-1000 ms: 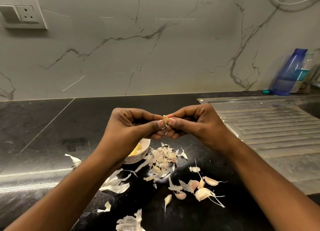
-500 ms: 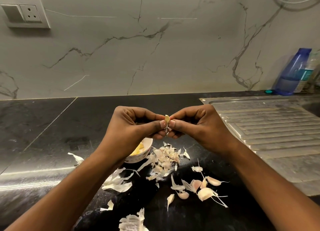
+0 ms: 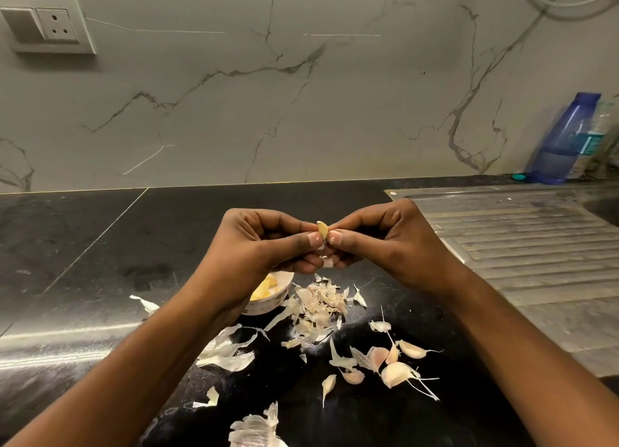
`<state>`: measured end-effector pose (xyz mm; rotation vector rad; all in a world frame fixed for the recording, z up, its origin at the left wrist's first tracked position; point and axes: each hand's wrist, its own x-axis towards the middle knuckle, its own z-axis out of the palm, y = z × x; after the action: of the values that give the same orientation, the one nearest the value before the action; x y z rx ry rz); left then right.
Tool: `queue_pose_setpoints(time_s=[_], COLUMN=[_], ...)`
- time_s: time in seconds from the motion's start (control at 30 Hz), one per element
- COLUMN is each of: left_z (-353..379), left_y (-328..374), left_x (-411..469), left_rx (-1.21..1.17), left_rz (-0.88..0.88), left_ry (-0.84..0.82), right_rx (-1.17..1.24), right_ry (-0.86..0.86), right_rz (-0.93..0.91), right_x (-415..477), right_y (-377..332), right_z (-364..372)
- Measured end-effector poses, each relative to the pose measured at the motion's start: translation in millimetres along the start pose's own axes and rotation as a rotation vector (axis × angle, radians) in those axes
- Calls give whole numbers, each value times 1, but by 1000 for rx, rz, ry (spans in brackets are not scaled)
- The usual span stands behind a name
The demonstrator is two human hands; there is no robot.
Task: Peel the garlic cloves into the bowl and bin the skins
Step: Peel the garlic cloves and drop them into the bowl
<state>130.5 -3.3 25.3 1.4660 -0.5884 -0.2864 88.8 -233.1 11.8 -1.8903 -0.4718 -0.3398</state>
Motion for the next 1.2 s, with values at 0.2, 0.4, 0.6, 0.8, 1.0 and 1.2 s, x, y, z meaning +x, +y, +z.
queue_pose_setpoints(time_s=[0.2, 0.4, 0.6, 0.8, 1.0, 1.2], left_z=[0, 0, 3, 4, 8, 7], left_y=[-1, -1, -2, -5, -7, -5], left_x=[1, 1, 2, 0, 0, 0], left_rx=[-37, -103, -62, 224, 254, 158], left_rz=[-44, -113, -89, 161, 130, 25], left_ry=[-15, -36, -26, 106, 67, 51], right_rx=[-22, -51, -63, -132, -270, -273], right_ry=[9, 68, 121, 164, 150, 130], right_rz=[-10, -35, -32, -40, -60, -79], right_x=[-1, 0, 0, -1, -1, -2], right_y=[1, 1, -1, -3, 0, -2], right_z=[1, 5, 5, 4, 7, 9])
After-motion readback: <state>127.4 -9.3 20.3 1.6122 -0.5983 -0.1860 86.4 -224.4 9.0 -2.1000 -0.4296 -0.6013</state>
